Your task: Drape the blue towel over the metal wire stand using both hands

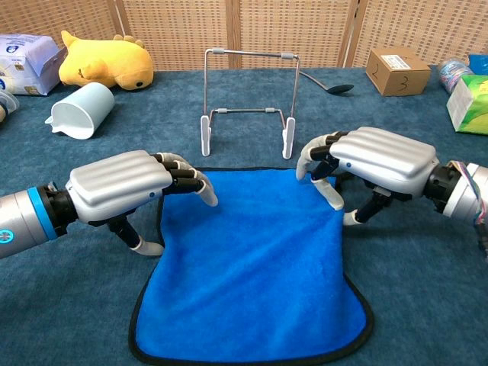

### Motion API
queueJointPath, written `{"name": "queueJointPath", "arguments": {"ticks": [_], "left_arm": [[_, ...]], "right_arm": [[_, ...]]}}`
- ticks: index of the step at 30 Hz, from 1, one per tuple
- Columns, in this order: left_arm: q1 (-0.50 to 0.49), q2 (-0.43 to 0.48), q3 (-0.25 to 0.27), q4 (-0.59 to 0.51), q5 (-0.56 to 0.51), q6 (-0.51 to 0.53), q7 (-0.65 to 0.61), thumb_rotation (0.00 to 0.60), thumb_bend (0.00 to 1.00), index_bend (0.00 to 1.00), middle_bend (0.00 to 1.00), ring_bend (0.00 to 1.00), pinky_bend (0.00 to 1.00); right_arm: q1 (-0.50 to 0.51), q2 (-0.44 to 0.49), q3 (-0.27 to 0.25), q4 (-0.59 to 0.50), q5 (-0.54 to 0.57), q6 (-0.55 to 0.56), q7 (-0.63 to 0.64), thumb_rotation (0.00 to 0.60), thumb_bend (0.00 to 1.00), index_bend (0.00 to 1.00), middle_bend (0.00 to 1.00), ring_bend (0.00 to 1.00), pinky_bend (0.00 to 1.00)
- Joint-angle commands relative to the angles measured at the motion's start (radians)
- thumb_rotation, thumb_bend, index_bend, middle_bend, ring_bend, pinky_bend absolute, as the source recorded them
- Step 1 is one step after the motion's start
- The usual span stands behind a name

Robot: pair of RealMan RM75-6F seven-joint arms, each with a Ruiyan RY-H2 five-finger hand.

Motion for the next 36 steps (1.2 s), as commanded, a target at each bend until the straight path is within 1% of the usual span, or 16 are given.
{"name": "queueJointPath", "arguments": {"ticks": [1, 9, 14, 25, 36], "left_arm": [[-0.004, -0.008, -0.003, 0.006, -0.004, -0.003, -0.005, 0.600, 0.38, 0.26, 0.26, 0.23, 0.17], [-0.015, -0.032, -0.011, 0.019, -0.011, 0.000, -0.023, 0.600, 0.46, 0.27, 0.27, 0.24, 0.17], [-0.018, -0.038, -0.007, 0.025, -0.011, 0.002, -0.032, 0.600, 0.53, 0.29, 0.28, 0.25, 0.17], [-0.018, -0.034, -0.006, 0.029, -0.016, 0.013, -0.041, 0.600, 0.63, 0.33, 0.30, 0.27, 0.18], [-0.019, -0.030, 0.003, 0.023, -0.020, 0.008, -0.052, 0.600, 0.60, 0.34, 0.29, 0.27, 0.17]], "right_arm": [[-0.001, 0.001, 0.001, 0.001, 0.002, 0.001, 0.001, 0.600, 0.27, 0.72, 0.33, 0.20, 0.24], [-0.003, 0.006, 0.004, 0.002, 0.005, 0.000, 0.001, 0.600, 0.28, 0.72, 0.33, 0.20, 0.24], [-0.005, 0.010, 0.005, 0.001, 0.007, 0.002, 0.001, 0.600, 0.27, 0.72, 0.33, 0.20, 0.24], [-0.005, 0.015, 0.008, -0.004, 0.008, 0.002, -0.001, 0.600, 0.27, 0.72, 0.34, 0.20, 0.24], [-0.006, 0.016, 0.010, -0.005, 0.009, 0.002, -0.001, 0.600, 0.28, 0.72, 0.34, 0.20, 0.24]]}}
